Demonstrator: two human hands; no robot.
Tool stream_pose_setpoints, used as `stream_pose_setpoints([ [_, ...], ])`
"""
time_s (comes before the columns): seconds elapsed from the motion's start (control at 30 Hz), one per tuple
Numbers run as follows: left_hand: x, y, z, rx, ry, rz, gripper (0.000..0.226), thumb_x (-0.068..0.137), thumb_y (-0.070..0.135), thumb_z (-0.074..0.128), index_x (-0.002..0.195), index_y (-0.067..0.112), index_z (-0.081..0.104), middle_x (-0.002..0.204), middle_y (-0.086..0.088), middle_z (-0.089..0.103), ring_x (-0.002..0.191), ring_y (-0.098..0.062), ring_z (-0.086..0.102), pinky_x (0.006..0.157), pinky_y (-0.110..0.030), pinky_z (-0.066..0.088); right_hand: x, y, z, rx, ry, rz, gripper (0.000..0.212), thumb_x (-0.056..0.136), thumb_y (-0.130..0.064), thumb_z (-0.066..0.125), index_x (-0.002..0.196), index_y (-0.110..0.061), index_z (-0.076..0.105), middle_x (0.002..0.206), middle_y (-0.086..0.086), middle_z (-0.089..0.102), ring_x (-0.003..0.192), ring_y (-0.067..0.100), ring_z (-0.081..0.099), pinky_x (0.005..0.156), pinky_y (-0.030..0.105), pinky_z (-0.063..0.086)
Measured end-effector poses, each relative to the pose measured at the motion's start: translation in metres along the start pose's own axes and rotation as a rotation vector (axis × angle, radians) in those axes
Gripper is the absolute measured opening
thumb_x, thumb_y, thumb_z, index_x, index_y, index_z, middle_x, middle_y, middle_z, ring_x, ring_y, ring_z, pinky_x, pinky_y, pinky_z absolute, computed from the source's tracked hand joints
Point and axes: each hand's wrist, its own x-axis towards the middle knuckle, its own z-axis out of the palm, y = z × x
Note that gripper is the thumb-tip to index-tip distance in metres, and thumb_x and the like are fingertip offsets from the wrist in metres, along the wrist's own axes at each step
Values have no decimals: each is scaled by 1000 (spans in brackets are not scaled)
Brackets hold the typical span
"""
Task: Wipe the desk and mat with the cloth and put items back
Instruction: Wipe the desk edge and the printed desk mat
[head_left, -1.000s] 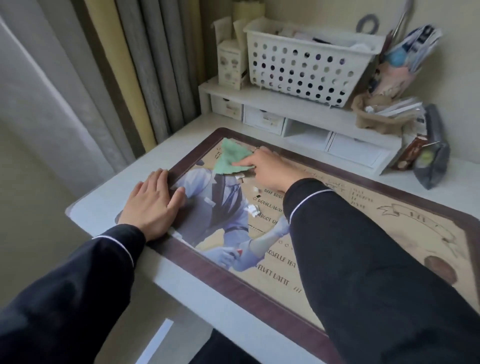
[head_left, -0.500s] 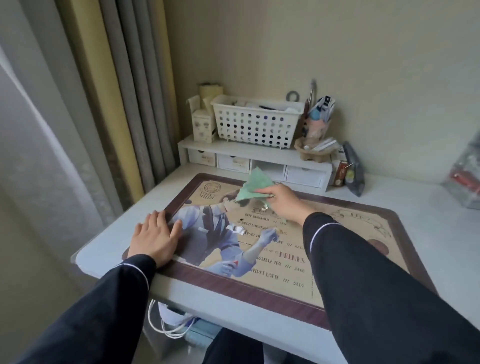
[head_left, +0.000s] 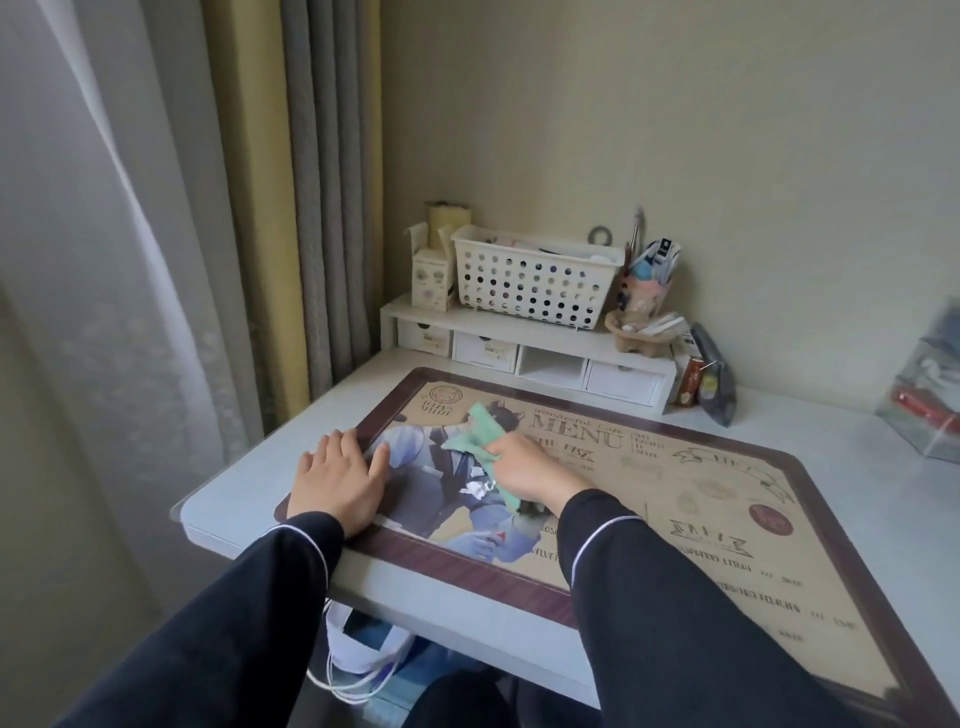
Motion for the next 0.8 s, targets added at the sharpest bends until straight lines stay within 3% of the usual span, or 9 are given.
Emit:
stream_pose_setpoints([
  [0.07,-2,0,1,-52,20,-6,58,97,49,20,134,9,38,139,-12,46,129,-26,39,109,-42,25,-10,-4,2,6,-29,12,30,91,1,34,96,-2,63,75,4,46,60,17,40,47,25,29],
  [0.13,-2,0,-2,-153,14,-18,58,98,48,21,137,8,38,140,-14,46,129,-29,41,109,-42,24,-19,-10,8,8,-26,16,26,90,0,35,72,-8,51,71,3,41,58,17,37,48,27,28],
  [0.23,-7,2,-14,-599,74,-87,51,101,39,25,137,8,41,140,-13,48,127,-30,43,106,-35,27,-28,-22,18,38,-13,-1,23,89,-3,39,71,-8,53,74,7,50,63,21,47,51,26,32],
  [0.3,-21,-3,-22,-935,241,-162,40,101,29,30,130,11,51,133,-7,54,124,-22,47,100,-26,31,-31,-34,28,18,-16,-7,17,87,-3,39,77,-7,52,74,7,50,67,22,48,52,27,33],
  [0.43,-71,-20,-27,-1166,667,-317,31,94,14,34,109,22,60,114,5,62,108,-7,55,88,-12,36,-33,-61,48,-35,-15,-24,28,86,-2,39,63,-16,32,69,-1,37,59,17,39,48,26,26],
  [0.53,-94,-32,-24,-1304,874,-532,36,90,14,35,118,19,56,120,6,58,112,-7,53,95,-20,39,-33,-78,58,-17,-34,-29,25,87,-1,40,65,-14,38,70,0,40,57,13,39,46,25,24],
  [0.6,-98,-35,-18,-1442,870,-681,41,93,17,34,132,18,47,133,4,50,120,-8,47,99,-23,36,-32,-91,64,-12,-35,-52,13,87,-2,40,81,-7,50,74,2,44,61,16,44,46,24,27],
  [0.67,-100,-39,-12,-1558,835,-813,46,98,18,28,143,17,35,145,2,40,130,-11,38,103,-23,29,-30,-105,74,-20,-53,-86,18,88,-2,40,95,-4,56,72,3,44,65,20,46,47,25,30],
  [0.8,-100,-29,-1,-2126,739,-954,50,101,23,23,150,12,22,156,-2,24,142,-16,26,111,-26,23,-28,-122,86,-47,-57,-136,14,88,-2,41,89,-7,54,68,1,41,57,16,41,38,19,28],
])
